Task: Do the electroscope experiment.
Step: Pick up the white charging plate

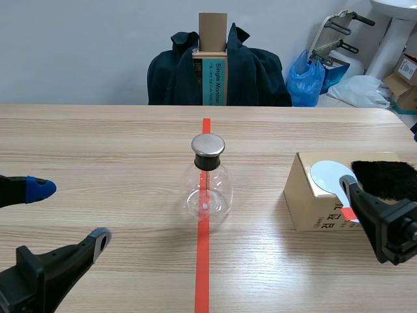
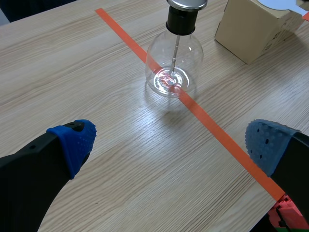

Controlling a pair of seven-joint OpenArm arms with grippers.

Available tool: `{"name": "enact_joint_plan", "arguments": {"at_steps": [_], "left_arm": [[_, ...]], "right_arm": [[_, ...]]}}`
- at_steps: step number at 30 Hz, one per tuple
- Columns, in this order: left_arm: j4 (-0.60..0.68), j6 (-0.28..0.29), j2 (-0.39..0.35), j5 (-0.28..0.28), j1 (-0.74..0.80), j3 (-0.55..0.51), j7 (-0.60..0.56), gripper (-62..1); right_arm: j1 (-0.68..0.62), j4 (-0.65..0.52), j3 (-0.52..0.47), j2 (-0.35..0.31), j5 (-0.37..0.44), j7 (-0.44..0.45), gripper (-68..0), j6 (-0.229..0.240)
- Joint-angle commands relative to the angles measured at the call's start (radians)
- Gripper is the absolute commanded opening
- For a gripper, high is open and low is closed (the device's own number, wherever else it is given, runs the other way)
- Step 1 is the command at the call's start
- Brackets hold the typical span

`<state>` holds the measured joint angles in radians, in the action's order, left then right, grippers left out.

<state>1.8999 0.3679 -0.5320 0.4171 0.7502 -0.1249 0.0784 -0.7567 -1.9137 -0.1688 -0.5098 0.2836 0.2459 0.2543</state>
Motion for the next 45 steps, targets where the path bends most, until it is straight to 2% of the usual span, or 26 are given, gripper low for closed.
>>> {"name": "enact_joint_plan", "arguments": {"at_steps": [1, 16, 18, 20, 23, 28, 31, 34, 37, 39, 41, 45], "left_arm": [[0.012, 0.001, 0.005, 0.006, -0.006, 0.001, -0.015, 1.4], [0.012, 0.001, 0.005, 0.006, -0.006, 0.001, -0.029, 1.4], [0.012, 0.001, 0.005, 0.006, -0.006, 0.001, -0.029, 1.4], [0.012, 0.001, 0.005, 0.006, -0.006, 0.001, -0.029, 1.4], [0.012, 0.001, 0.005, 0.006, -0.006, 0.001, -0.029, 1.4], [0.012, 0.001, 0.005, 0.006, -0.006, 0.001, -0.029, 1.4], [0.012, 0.001, 0.005, 0.006, -0.006, 0.001, -0.029, 1.4], [0.012, 0.001, 0.005, 0.006, -0.006, 0.001, -0.029, 1.4], [0.012, 0.001, 0.005, 0.006, -0.006, 0.001, -0.029, 1.4], [0.012, 0.001, 0.005, 0.006, -0.006, 0.001, -0.03, 1.4], [0.012, 0.002, 0.005, 0.006, -0.014, 0.001, -0.029, 1.4], [0.012, 0.002, 0.005, 0.006, -0.023, 0.001, -0.029, 1.4]], "right_arm": [[0.011, -0.013, -0.01, -0.005, 0.008, 0.012, 0.4, -0.003], [0.011, -0.013, -0.01, -0.005, 0.007, 0.016, 0.4, 0.001], [0.011, -0.013, -0.01, -0.005, -0.021, 0.016, 0.4, 0.005], [0.005, -0.016, -0.008, -0.005, -0.103, 0.016, 0.4, 0.01], [-0.029, -0.026, -0.004, -0.005, -0.284, 0.016, 0.4, 0.016], [-0.116, -0.036, 0.026, 0.005, -0.688, 0.015, 0.4, 0.009], [-0.163, -0.035, 0.05, 0.039, -0.917, 0.004, 0.4, -0.064], [-0.183, -0.011, 0.066, 0.087, -1.097, 0.003, 0.4, -0.212], [-0.173, 0.04, 0.079, 0.129, -1.231, 0.008, 0.4, -0.358], [-0.153, 0.085, 0.088, 0.145, -1.282, 0.007, 0.4, -0.425], [-0.125, 0.133, 0.097, 0.156, -1.313, 0.003, 0.4, -0.472], [-0.046, 0.237, 0.119, 0.159, -1.323, 0.005, 0.4, -0.566]]}}
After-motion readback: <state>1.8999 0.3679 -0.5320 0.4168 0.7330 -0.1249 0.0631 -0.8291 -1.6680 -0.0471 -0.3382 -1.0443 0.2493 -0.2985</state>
